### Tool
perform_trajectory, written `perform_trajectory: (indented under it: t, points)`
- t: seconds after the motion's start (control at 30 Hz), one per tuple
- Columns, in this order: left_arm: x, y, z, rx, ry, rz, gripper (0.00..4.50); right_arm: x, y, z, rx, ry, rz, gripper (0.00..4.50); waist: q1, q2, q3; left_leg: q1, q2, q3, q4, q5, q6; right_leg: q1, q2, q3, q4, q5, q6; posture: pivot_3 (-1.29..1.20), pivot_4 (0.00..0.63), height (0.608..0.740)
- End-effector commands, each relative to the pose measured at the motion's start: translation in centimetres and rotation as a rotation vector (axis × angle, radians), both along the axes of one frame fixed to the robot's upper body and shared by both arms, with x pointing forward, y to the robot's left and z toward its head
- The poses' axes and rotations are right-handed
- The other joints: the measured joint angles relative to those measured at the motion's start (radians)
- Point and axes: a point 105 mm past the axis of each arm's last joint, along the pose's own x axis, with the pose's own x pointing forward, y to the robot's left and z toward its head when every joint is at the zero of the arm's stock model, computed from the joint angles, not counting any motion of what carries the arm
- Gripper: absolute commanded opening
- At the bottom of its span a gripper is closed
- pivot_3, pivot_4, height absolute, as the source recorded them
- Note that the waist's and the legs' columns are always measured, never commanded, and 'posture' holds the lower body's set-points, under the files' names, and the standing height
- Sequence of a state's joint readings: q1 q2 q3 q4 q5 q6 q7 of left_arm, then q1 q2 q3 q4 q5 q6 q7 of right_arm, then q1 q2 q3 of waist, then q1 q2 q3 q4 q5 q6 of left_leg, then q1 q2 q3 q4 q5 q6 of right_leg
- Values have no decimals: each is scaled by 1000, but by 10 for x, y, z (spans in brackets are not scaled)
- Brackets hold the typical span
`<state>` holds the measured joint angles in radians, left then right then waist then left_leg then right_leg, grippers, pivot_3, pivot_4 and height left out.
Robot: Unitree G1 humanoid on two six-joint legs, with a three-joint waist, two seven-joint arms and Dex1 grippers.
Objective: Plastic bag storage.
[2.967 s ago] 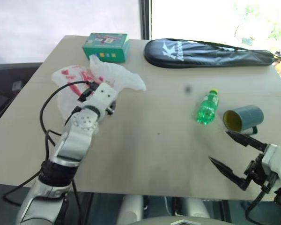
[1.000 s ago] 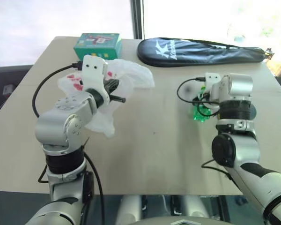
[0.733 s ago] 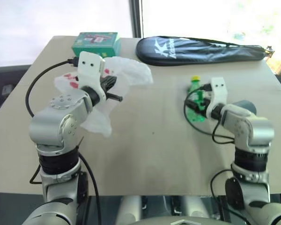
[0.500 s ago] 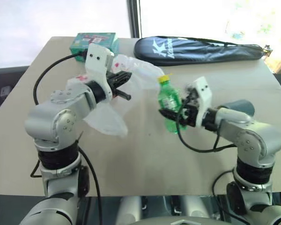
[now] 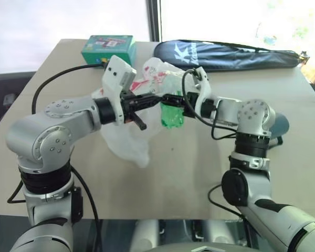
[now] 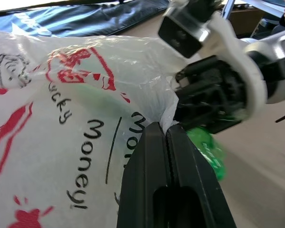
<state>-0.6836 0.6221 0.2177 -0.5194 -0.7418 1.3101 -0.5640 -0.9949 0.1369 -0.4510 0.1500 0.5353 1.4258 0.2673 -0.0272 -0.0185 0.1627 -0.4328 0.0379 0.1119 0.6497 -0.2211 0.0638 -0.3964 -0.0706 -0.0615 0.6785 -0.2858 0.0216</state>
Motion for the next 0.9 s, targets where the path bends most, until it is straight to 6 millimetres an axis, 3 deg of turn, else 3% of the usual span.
perform_trajectory:
  t: [0.03, 0.07, 0.13, 0.17, 0.3, 0.4, 0.53, 0.6, 0.77, 0.9]
  points:
    - [-8, -10, 11, -45, -38, -34, 0, 21, 47, -3, 55, 18, -96, 3195, -9, 0, 0, 0, 0, 0, 0, 0, 0, 0, 0, 0, 0, 0, 0, 0, 150, 740]
    - [-8, -12, 14, -84, -36, -41, 0, 24, 52, -8, 40, 7, -108, 3195, -10, 0, 0, 1, 0, 0, 0, 0, 0, 0, 0, 0, 0, 0, 0, 0, 150, 740]
    - [-6, -11, 18, -139, -15, -27, 0, 26, 63, -16, 49, 1, -99, 4236, -13, 0, 1, 0, 0, 1, 0, 0, 0, 0, 1, 1, 0, 0, 0, 0, 150, 740]
    - [-5, -11, 19, -153, -10, -17, 0, 25, 67, -18, 58, 0, -90, 4432, -15, 0, 2, 0, 0, 1, 0, 0, 0, -1, 1, 1, 0, 0, 0, 0, 150, 740]
    - [1, -5, 21, -188, -3, 40, 0, 7, 77, -11, 131, -6, 26, 4432, -15, 0, 2, 0, 1, 2, -1, 0, 0, -1, 1, 2, -1, 0, 0, 0, 150, 740]
    - [6, -1, 18, -177, -8, 84, 0, -11, 69, -4, 169, -43, 116, 4432, -13, 0, 2, 0, 1, 2, -1, 0, 0, -1, 1, 2, 0, 0, 0, 0, 150, 740]
    - [15, 3, 16, -200, -24, 142, 0, -35, 26, 3, 141, -187, 155, 4432, -3, -1, 1, 0, 1, 0, -1, 0, 0, 0, 0, 1, -1, 0, 0, 0, 150, 740]
    - [21, 7, 13, -194, -29, 184, 0, -50, 2, 7, 48, -312, 143, 4432, 7, -1, 1, 0, 1, 0, -1, 0, 0, 1, 0, 1, -2, 0, 0, 0, 150, 740]
    - [33, 9, 7, -192, -44, 234, 0, -94, -42, 31, -84, -594, 153, 4432, 15, -1, 1, 0, 0, -1, 0, 0, 0, 1, -1, 0, 0, 0, 0, 0, 150, 740]
    - [36, 8, 6, -155, -94, 243, 0, -106, -94, 32, -361, -717, -1, 4432, 18, -1, 2, 1, 1, -1, 0, 0, 0, 1, 0, 0, 0, 0, 0, 0, 150, 740]
